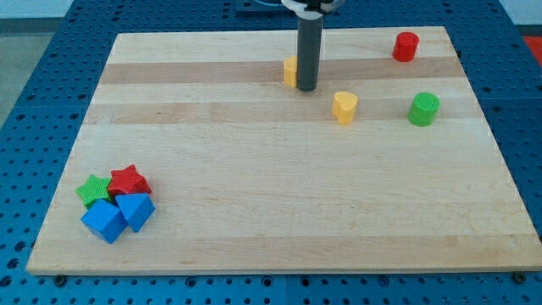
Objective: Slide the heart bottom right of the hexagon
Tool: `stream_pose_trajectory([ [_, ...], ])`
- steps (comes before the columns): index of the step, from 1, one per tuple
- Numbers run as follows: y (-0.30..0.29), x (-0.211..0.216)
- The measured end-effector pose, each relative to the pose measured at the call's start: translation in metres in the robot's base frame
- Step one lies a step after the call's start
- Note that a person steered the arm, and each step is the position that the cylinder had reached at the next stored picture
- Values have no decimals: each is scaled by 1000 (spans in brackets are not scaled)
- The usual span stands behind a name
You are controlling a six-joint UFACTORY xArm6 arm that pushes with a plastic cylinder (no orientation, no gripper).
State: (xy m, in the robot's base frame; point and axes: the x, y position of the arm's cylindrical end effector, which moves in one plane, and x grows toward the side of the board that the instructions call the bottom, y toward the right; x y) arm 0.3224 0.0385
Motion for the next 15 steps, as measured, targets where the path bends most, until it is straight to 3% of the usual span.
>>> stream_pose_trajectory([
  [1, 0, -12],
  [2, 5, 14],
  [3, 18, 95],
  [4, 20, 149],
  [5, 65, 155],
  [6, 129, 136],
  [8, 117, 130],
  [13, 60, 25],
  [14, 61, 24],
  [15, 105, 21],
])
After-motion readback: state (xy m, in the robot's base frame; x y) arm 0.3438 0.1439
